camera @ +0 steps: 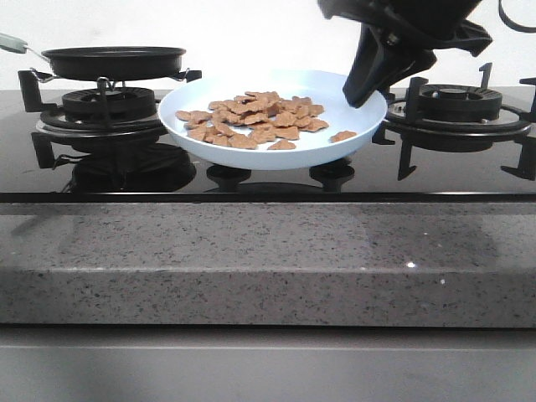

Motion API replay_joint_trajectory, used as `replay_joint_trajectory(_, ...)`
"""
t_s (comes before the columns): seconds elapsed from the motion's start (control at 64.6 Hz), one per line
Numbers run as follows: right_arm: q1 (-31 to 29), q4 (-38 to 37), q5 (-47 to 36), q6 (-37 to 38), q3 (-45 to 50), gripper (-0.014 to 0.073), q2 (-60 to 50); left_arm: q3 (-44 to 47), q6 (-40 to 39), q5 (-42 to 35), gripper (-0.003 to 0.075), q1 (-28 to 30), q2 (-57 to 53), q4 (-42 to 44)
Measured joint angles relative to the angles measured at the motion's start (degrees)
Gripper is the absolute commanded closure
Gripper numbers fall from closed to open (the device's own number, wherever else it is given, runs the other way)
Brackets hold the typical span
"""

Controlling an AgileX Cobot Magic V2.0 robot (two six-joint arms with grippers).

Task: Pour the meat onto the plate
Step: 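Set the pan on its burner and open the left gripper, then lower the plate with the right gripper back between the burners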

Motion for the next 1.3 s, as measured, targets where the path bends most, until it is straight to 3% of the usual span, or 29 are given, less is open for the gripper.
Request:
replay_joint_trajectory(0.325, 0.0, 0.0, 0.0, 0.0, 0.0, 0.0707, 0.0, 9.9, -2.2, -0.1, 0.022, -1.2, -12.1, 4.1)
replay_joint_trajectory(0.96, 0.0, 0.0, 0.4, 0.0, -0.2, 0.0707, 0.0, 10.6, -2.3, -0.5, 0.022, -1.2, -15.2, 4.2)
replay_joint_trajectory(1.3, -5.5, -0.4, 8.4, -0.1, -13.8, 0.0707, 2.9, 10.6, -2.3, -0.2, 0.022, -1.2, -15.2, 4.2)
